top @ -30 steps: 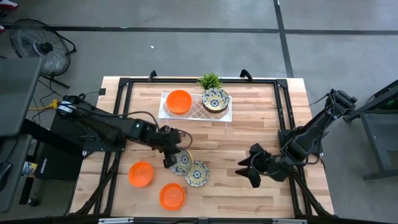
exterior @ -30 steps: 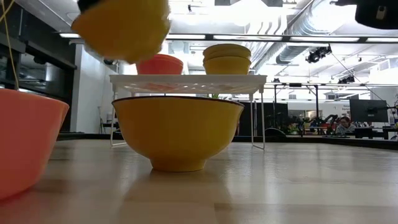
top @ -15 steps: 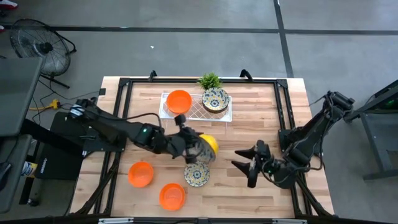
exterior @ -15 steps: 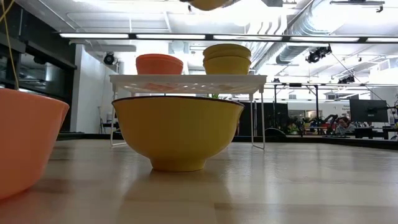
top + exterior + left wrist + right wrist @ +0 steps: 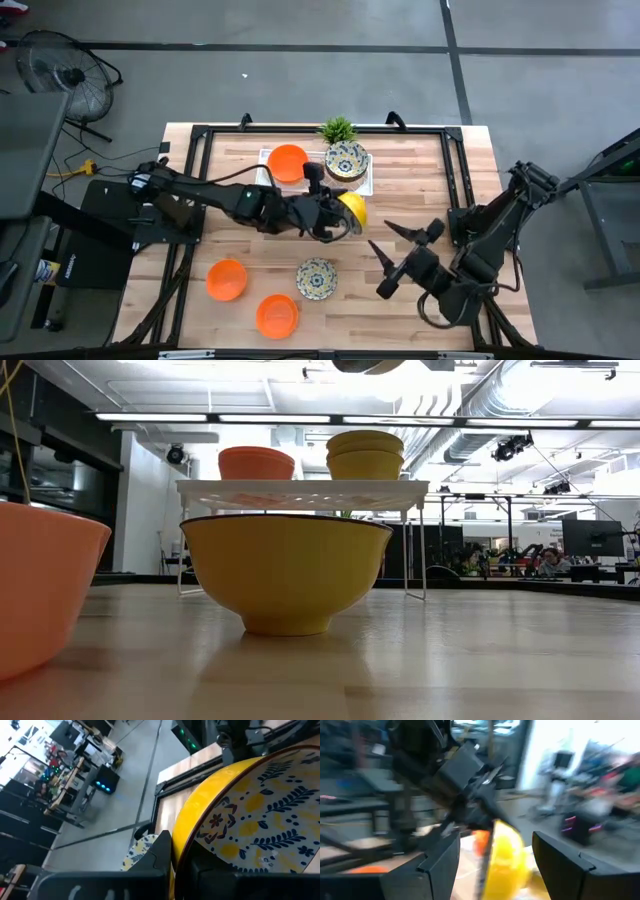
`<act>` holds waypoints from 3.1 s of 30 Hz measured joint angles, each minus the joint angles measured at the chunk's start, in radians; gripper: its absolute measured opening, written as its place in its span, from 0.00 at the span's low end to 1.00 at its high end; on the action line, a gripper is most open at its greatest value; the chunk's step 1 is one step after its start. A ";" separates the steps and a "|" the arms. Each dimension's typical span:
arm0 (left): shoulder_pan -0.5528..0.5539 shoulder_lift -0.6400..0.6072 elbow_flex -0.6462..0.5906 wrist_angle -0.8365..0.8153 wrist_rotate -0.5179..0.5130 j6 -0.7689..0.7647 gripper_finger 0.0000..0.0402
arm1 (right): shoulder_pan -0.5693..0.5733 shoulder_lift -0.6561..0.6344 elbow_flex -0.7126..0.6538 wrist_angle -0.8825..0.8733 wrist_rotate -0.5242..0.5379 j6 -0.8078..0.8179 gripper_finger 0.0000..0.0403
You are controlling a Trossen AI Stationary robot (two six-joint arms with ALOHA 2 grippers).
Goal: Pick & Place Mini bowls
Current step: Stack the yellow bowl on the yellow bowl on the shelf
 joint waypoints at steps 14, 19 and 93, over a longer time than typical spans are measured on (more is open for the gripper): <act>0.139 0.000 0.199 0.014 0.027 0.046 0.01 | -0.080 0.106 0.016 0.011 0.032 -0.018 0.59; 0.141 0.000 0.205 0.010 0.031 0.097 0.01 | -0.132 0.093 0.016 0.010 0.032 -0.087 0.59; 0.195 -0.075 0.204 0.068 0.235 0.208 0.01 | -0.405 -0.031 0.016 0.063 -0.007 -0.253 0.59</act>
